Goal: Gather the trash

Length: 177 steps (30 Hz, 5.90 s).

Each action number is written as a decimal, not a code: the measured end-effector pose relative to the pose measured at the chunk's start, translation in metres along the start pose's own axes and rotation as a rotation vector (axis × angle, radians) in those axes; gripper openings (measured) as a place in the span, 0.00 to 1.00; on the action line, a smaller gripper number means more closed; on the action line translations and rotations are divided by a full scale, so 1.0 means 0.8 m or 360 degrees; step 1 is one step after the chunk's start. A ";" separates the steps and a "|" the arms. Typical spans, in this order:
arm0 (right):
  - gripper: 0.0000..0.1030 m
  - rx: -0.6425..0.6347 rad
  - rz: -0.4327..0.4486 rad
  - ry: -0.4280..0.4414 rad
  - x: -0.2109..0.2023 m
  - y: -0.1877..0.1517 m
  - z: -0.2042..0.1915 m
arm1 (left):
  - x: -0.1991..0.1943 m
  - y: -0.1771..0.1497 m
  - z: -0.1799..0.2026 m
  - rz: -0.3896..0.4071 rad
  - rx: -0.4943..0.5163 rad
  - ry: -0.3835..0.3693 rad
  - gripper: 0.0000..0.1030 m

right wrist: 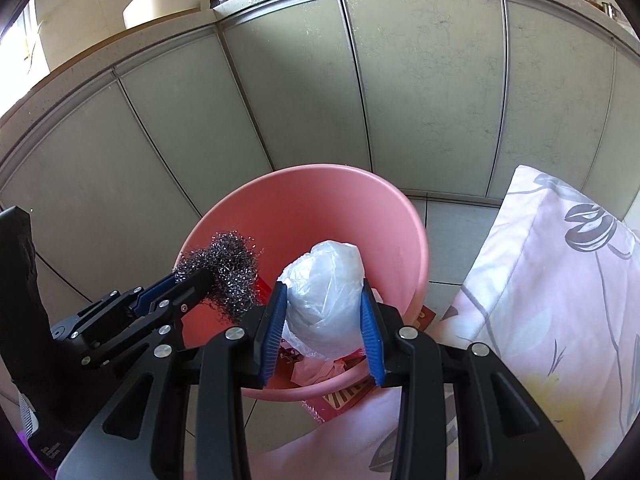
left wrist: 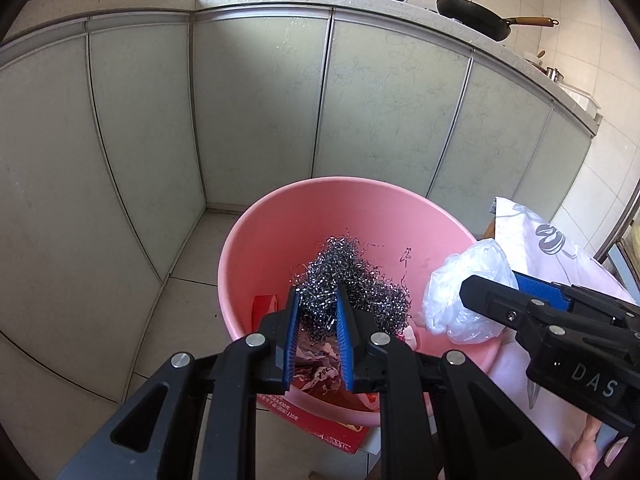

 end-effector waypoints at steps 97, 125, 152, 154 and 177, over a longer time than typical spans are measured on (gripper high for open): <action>0.64 0.0007 0.0321 -0.0235 -0.189 -0.094 0.012 | -0.179 -0.032 0.078 0.0159 0.0155 -0.0023 0.49; 0.64 0.0011 0.0309 -0.0244 -0.186 -0.097 0.018 | -0.172 -0.035 0.082 0.0144 0.0188 -0.0036 0.46; 0.64 0.0009 0.0305 -0.0244 -0.186 -0.098 0.019 | -0.170 -0.038 0.084 0.0137 0.0190 -0.0036 0.46; 0.64 0.0009 0.0305 -0.0245 -0.185 -0.098 0.020 | -0.170 -0.038 0.084 0.0137 0.0190 -0.0035 0.46; 0.64 0.0008 0.0301 -0.0248 -0.185 -0.101 0.027 | -0.161 -0.045 0.086 0.0118 0.0199 -0.0039 0.46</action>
Point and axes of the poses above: each gripper's, at about its wrist camera, not at the fingertips, and x roughly the way its jaws point, z to its right, y to its top, the point moved 4 cm from there along x, roughly the way its jaws point, and after that the axes turned 2 degrees about -x, right-handed, at the moved point
